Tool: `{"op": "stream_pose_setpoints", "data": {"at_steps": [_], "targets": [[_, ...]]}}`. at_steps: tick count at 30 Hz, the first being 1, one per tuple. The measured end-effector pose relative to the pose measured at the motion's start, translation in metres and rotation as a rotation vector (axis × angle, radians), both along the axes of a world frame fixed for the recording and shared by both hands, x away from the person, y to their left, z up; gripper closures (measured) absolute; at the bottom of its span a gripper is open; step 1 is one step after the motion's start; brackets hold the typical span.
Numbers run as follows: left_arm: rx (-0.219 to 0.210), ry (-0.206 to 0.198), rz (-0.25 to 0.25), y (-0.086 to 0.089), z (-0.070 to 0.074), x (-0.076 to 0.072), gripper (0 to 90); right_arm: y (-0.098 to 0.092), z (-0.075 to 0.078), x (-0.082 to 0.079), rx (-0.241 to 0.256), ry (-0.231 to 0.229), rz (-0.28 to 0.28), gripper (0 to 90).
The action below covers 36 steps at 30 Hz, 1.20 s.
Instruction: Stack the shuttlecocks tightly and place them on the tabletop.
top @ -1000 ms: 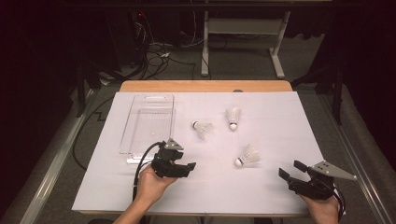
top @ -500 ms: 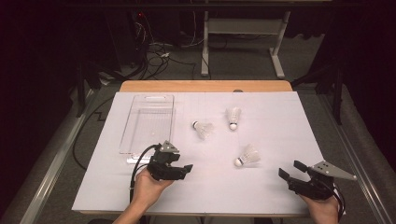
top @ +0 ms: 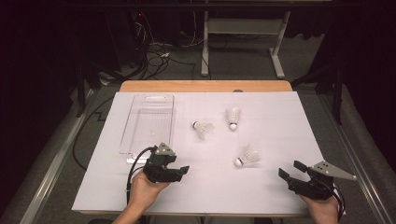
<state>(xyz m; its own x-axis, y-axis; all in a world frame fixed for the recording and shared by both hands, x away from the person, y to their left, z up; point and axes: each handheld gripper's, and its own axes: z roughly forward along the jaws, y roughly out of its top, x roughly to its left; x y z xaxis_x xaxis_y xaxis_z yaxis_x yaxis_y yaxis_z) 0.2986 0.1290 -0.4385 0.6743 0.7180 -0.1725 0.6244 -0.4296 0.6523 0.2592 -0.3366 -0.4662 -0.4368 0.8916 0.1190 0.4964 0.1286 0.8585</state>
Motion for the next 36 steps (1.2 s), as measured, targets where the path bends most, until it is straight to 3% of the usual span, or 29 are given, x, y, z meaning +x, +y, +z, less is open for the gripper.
{"op": "stream_pose_setpoints", "data": {"at_steps": [36], "targets": [[-0.011, -0.037, 0.072, 0.038, -0.009, -0.015, 34.6, 0.001, 0.000, 0.000, -0.002, 0.002, -0.004, 27.5]]}}
